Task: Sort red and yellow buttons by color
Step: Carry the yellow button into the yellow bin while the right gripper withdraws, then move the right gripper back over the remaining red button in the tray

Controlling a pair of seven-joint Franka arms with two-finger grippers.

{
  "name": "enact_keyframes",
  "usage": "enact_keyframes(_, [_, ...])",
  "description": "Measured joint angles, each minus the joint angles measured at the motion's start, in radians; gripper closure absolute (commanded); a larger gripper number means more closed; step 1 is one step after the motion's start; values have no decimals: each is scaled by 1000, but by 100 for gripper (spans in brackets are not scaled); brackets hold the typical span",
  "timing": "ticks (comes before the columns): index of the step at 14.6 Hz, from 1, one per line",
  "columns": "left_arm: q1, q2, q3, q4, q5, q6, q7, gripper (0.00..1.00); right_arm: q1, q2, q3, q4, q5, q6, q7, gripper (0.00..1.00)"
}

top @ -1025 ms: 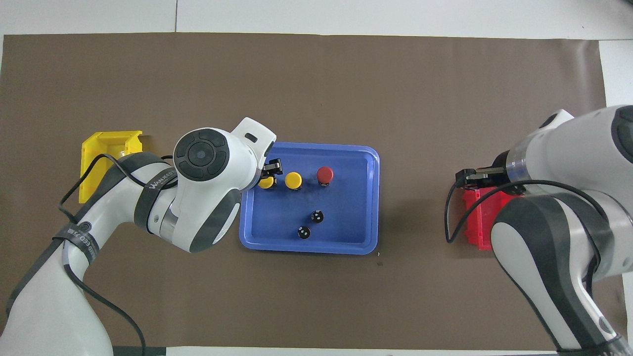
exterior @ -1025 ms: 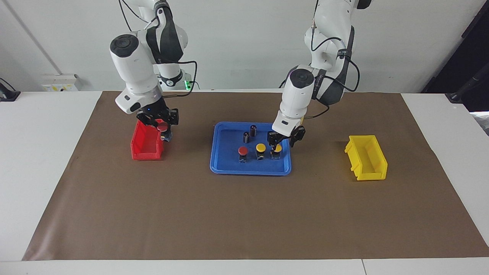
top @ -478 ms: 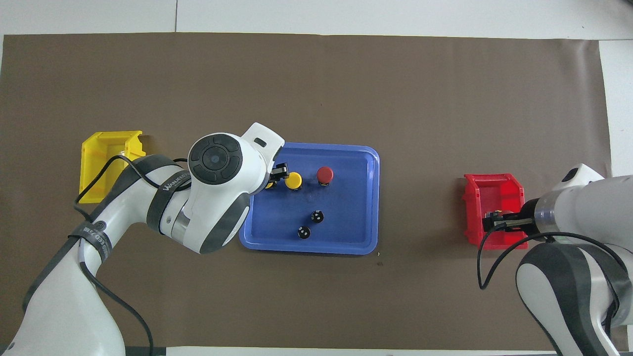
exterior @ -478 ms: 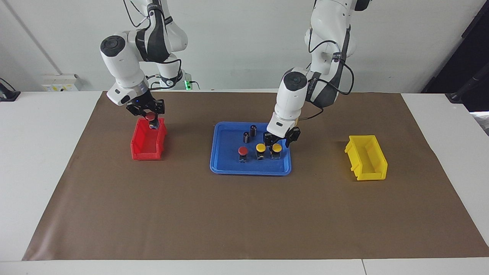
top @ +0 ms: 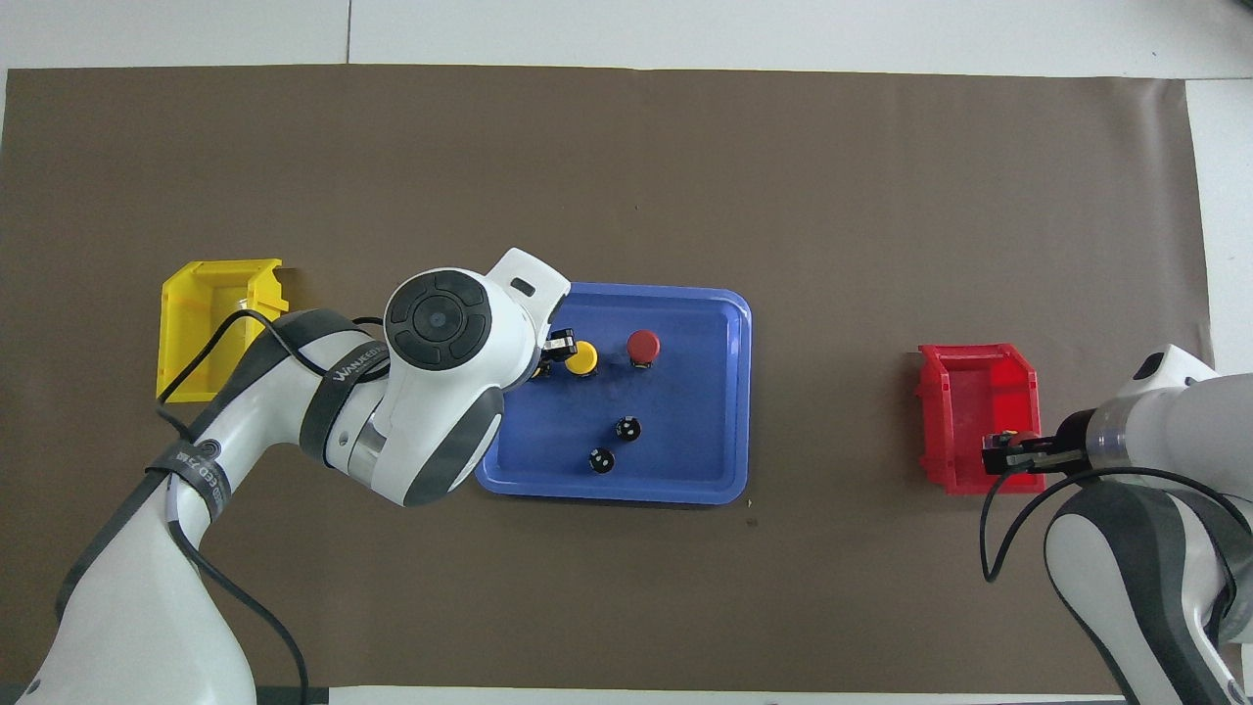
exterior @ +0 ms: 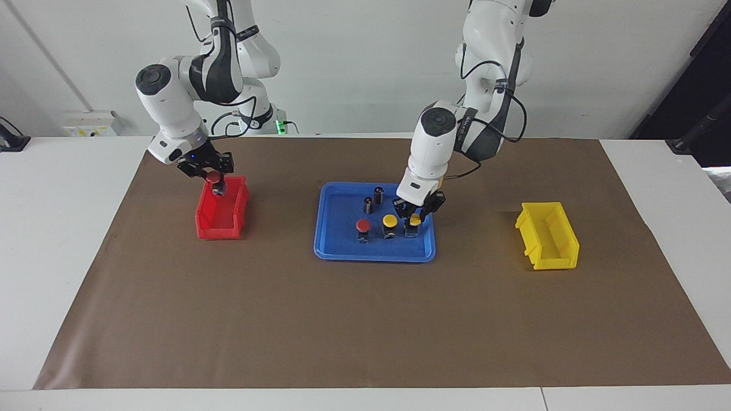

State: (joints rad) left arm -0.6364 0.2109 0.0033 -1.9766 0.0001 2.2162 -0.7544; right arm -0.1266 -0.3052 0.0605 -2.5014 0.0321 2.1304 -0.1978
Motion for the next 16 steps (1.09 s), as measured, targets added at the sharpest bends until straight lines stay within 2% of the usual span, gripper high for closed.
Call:
enact_keyframes(3, [15,-15,18,89,0,-160,6,98,2,5,5,-35,0,58,-18,86])
enact_keyframes(5, [80,-50,28,145,0,-275,86,98,1,15,4,-59,0,101,-35,86])
enact_keyframes(9, [317,-124,40,160,1,-359,389,98,2,48,5,-70,0,156,-38,85])
enact_keyframes(11, [449,-143,44,160,1,-369,546,98,3,56,6,-70,0,163,-40,85])
enact_keyframes(13, [535,-148,46,160,1,-369,637,98,3,57,6,-72,0,163,-41,83])
enact_keyframes(14, [557,-147,46,159,1,-369,658,98,3,58,6,-74,0,163,-41,78])
enact_keyframes(15, [569,-147,46,155,1,-369,671,98,3,59,6,-77,0,165,-41,66])
enact_keyframes(16, [574,-147,45,148,2,-369,676,98,3,62,6,-78,0,169,-41,60])
